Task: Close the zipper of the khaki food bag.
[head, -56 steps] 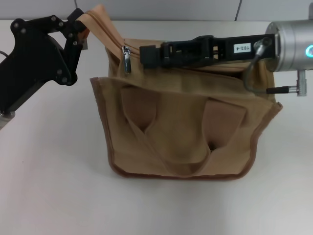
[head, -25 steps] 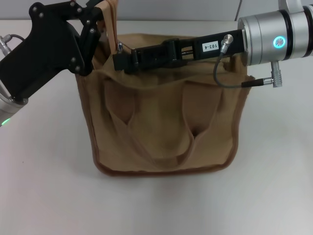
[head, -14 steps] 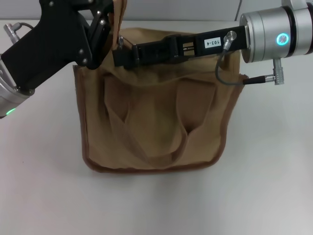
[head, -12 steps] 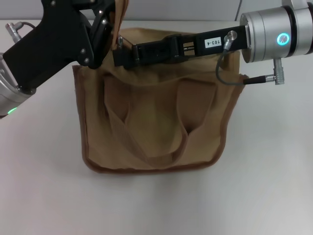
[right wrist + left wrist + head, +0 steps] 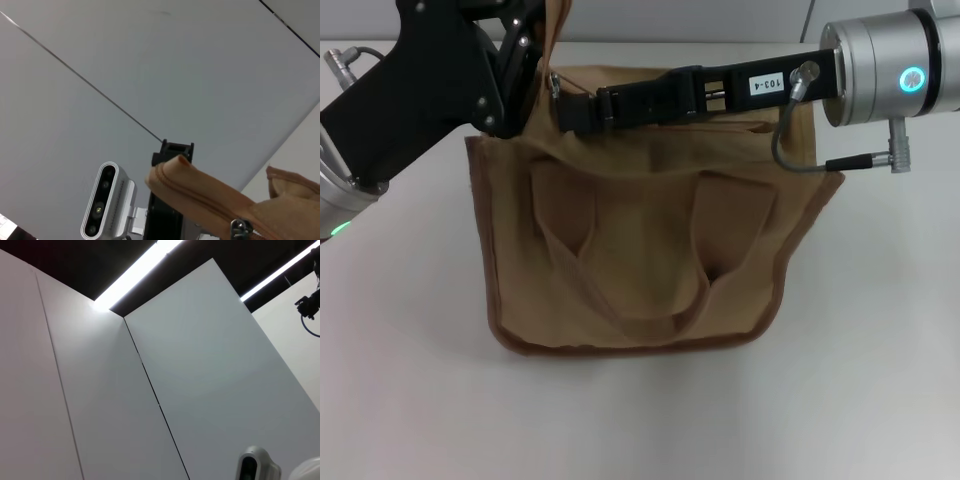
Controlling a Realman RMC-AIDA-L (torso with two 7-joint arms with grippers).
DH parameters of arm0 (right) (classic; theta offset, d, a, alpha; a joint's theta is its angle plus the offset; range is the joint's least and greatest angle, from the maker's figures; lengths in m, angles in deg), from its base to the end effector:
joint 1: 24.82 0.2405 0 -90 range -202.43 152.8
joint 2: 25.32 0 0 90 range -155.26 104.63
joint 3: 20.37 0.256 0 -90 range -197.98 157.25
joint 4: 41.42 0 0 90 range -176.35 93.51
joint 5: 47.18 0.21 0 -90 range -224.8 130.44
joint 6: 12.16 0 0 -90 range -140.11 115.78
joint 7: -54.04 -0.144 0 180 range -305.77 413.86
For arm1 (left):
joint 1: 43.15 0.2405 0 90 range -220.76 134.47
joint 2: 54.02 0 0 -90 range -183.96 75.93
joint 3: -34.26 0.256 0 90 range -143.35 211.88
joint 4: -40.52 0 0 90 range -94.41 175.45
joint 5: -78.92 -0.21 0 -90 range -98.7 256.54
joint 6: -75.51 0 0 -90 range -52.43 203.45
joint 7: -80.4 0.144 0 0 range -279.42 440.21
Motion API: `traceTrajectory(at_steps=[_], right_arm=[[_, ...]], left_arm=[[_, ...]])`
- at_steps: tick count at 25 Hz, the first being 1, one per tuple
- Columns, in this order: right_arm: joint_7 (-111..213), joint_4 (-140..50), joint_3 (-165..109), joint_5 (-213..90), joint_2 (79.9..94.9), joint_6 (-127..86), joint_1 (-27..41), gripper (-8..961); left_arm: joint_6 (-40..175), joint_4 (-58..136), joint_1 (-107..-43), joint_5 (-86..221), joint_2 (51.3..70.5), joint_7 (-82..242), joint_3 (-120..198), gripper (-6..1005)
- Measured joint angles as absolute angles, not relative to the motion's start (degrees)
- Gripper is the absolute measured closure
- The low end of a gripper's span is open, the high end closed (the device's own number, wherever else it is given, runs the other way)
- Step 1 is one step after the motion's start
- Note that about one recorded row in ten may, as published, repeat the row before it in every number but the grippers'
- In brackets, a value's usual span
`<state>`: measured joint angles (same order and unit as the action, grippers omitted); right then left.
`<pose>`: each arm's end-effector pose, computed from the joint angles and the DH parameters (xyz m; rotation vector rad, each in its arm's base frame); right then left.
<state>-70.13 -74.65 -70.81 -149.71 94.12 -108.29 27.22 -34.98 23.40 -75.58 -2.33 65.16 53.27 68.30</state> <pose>0.0972 0.3704 -0.0228 2.4901 -1.0825 -0.7918 -0.2094 0.3081 0.0273 -2.0449 0.3470 -1.3796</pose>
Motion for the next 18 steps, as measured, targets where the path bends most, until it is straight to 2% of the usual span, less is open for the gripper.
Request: traceTrajectory(at_steps=[7, 18], right_arm=[[-70.0, -74.7, -70.9, -149.7, 94.13, -108.1, 26.8, 347], [-70.4, -76.1, -70.8, -149.7, 93.9, -107.9, 26.6, 354]], left_arm=[[-35.2, 24.1, -75.6, -2.0, 65.17, 53.3, 68.5, 996], [-34.8, 25.0, -76.1, -2.0, 65.16, 53.5, 68.4, 996]])
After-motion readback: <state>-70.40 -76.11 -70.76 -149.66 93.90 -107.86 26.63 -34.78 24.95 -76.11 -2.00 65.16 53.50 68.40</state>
